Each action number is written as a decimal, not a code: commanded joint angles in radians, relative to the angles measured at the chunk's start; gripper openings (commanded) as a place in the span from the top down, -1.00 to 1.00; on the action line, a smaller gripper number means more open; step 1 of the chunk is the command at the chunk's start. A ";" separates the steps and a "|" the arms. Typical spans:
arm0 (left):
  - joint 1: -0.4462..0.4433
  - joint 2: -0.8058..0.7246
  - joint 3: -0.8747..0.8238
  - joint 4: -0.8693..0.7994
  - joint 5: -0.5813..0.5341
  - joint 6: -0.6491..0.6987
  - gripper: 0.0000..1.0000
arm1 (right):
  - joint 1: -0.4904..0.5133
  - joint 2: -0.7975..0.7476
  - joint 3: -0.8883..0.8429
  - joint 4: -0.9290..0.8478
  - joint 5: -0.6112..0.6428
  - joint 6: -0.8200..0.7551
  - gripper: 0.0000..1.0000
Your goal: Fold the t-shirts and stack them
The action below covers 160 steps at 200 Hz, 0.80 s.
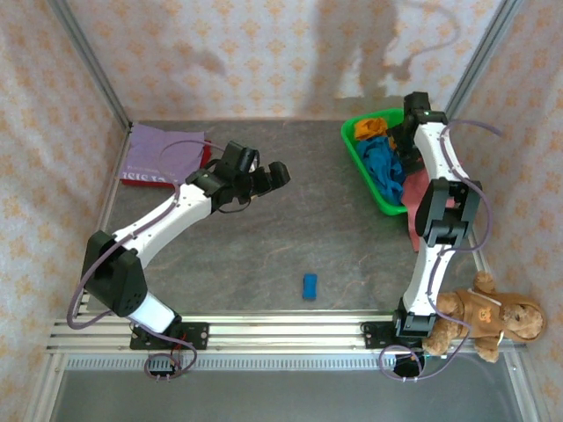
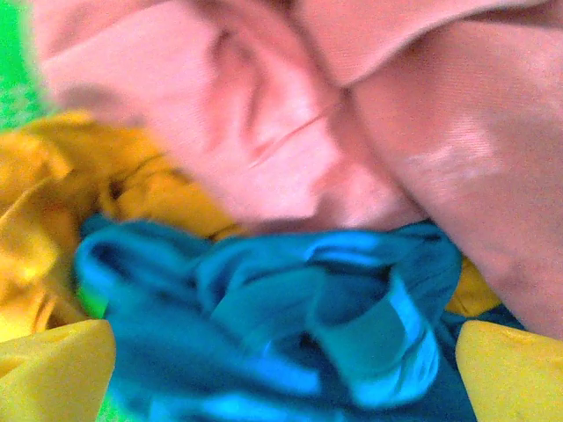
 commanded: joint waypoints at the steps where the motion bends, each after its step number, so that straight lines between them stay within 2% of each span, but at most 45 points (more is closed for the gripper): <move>1: -0.006 -0.025 -0.036 0.029 -0.030 -0.012 -0.98 | 0.017 0.011 0.057 -0.048 -0.127 -0.278 -0.99; 34: -0.007 -0.005 -0.038 0.029 -0.023 -0.006 -0.98 | 0.026 0.126 0.176 0.044 -0.391 -0.343 -0.99; 51: -0.007 0.003 -0.040 0.029 -0.026 -0.002 -0.98 | 0.030 0.240 0.296 0.060 -0.471 -0.308 -0.99; 66: -0.007 0.010 -0.041 0.026 -0.028 0.003 -0.98 | 0.029 0.339 0.385 0.068 -0.476 -0.235 -0.99; 77: -0.006 0.017 -0.040 0.021 -0.027 0.008 -0.98 | 0.027 0.398 0.420 0.082 -0.433 -0.157 -0.99; 95: -0.007 0.021 -0.029 -0.009 -0.018 0.017 -0.99 | 0.017 0.434 0.378 0.165 -0.341 -0.050 -0.99; 113: -0.007 0.003 -0.042 -0.016 -0.019 0.010 -0.98 | 0.012 0.427 0.351 0.220 -0.193 0.005 -0.99; 142: -0.011 -0.015 -0.075 -0.008 -0.040 -0.011 -0.98 | -0.005 0.385 0.336 0.193 0.056 0.097 -0.99; 160: -0.013 -0.006 -0.073 0.002 -0.033 -0.017 -0.98 | -0.044 0.358 0.288 0.214 0.097 0.152 -0.99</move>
